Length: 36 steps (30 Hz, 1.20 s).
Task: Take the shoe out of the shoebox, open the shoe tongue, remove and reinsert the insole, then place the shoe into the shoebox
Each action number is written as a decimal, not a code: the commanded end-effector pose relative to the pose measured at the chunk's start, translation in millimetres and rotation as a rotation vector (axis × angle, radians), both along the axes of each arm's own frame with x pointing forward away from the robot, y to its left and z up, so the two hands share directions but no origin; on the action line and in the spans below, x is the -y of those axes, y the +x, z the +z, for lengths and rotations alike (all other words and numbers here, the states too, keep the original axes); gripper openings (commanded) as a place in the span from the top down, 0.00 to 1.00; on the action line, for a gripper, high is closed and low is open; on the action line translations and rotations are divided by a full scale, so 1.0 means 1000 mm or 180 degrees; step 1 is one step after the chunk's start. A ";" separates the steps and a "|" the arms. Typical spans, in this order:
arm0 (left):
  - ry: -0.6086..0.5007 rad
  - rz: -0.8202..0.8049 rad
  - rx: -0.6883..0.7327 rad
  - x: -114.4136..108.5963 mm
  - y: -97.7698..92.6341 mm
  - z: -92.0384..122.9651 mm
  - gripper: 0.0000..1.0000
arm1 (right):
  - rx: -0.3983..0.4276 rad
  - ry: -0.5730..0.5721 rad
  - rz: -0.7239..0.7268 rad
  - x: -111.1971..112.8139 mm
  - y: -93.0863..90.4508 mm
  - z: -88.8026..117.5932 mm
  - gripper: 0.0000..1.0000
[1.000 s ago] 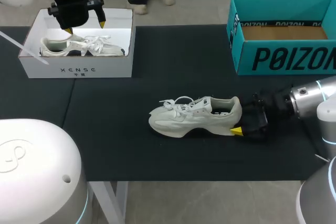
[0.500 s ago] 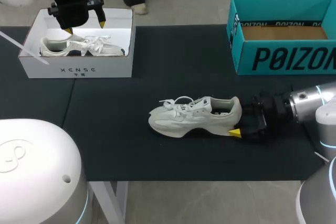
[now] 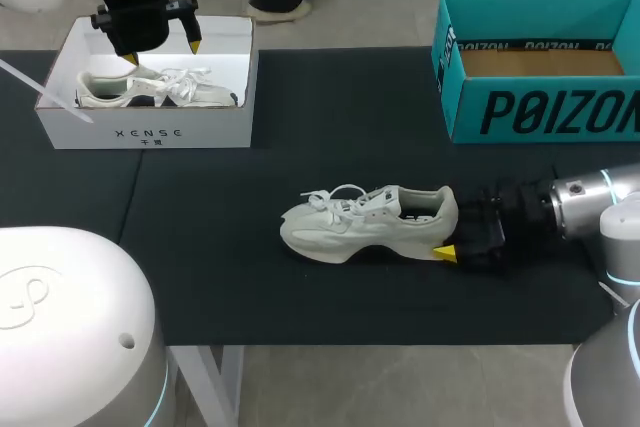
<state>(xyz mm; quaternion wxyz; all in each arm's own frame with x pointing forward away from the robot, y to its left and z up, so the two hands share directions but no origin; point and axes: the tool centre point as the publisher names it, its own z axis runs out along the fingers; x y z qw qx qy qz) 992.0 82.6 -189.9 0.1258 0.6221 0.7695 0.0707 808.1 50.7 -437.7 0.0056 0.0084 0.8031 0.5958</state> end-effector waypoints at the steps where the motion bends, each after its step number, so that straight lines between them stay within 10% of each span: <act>1: 0.0006 -0.0003 -0.0002 0.000 0.000 0.000 0.00 | -0.0003 -0.0008 0.0003 -0.004 0.000 -0.006 1.00; 9: 0.0006 -0.0003 -0.0002 0.000 0.000 0.000 0.00 | -0.0003 -0.0008 0.0003 -0.004 0.000 -0.006 1.00; 19: -0.0096 0.0615 -0.0419 0.073 -0.053 -0.014 0.00 | -0.0003 -0.0008 0.0003 -0.004 0.000 -0.006 1.00; 25: -0.0120 0.1982 -0.0278 0.109 -0.092 -0.019 0.00 | -0.0003 -0.0008 0.0003 -0.004 0.000 -0.006 1.00; 29: -0.0094 0.1716 -0.0544 0.160 -0.118 -0.036 0.00 | -0.0003 -0.0008 0.0003 -0.004 0.000 -0.006 1.00; 36: -0.0094 0.1716 -0.0544 0.160 -0.118 -0.036 0.00 | -0.0003 -0.0008 0.0003 -0.004 0.000 -0.006 1.00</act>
